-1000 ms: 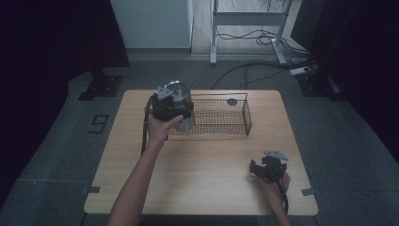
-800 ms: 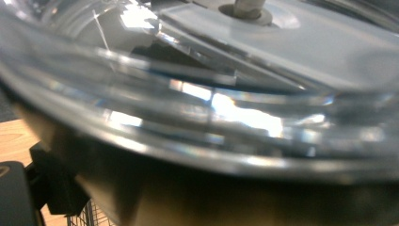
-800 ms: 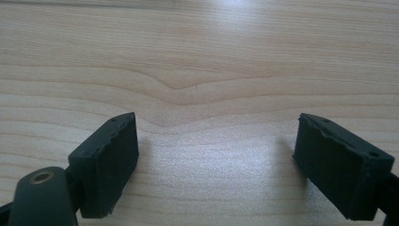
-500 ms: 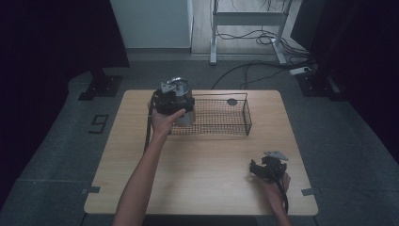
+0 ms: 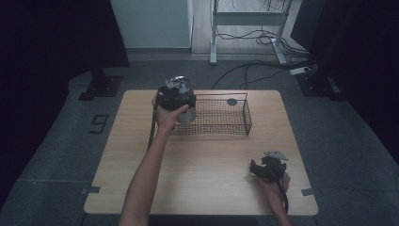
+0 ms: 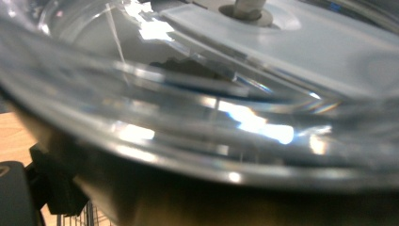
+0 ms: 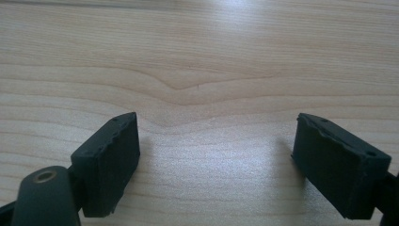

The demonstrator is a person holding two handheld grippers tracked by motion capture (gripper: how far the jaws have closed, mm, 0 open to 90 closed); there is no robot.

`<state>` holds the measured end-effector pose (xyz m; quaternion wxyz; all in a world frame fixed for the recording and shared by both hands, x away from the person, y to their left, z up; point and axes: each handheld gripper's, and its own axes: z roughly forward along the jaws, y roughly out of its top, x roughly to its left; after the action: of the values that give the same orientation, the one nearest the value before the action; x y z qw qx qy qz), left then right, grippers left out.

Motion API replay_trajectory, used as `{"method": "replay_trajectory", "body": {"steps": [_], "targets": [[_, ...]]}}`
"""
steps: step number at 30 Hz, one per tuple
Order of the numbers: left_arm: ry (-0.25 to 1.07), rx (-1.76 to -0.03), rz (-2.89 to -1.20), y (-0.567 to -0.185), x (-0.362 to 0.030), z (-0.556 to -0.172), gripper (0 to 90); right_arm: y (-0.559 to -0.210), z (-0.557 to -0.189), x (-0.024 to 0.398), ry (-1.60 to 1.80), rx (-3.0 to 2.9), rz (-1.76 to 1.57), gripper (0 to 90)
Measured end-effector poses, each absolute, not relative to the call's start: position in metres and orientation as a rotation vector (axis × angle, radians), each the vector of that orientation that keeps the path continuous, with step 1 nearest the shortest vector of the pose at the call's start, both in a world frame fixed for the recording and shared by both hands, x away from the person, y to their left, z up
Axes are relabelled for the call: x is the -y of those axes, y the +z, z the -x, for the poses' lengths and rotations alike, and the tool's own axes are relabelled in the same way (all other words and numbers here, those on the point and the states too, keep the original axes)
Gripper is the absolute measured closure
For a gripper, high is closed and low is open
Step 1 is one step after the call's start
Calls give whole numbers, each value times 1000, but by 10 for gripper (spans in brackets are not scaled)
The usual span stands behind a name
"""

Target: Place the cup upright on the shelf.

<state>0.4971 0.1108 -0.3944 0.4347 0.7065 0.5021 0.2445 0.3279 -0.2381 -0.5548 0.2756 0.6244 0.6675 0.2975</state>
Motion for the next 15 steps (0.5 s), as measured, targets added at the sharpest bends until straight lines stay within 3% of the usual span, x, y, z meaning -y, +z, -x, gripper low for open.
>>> {"method": "replay_trajectory", "body": {"steps": [15], "targets": [[640,-1313,-1762,-411,-106,-520,40,-555,-328,238,802,-1796,-1674,154]]}}
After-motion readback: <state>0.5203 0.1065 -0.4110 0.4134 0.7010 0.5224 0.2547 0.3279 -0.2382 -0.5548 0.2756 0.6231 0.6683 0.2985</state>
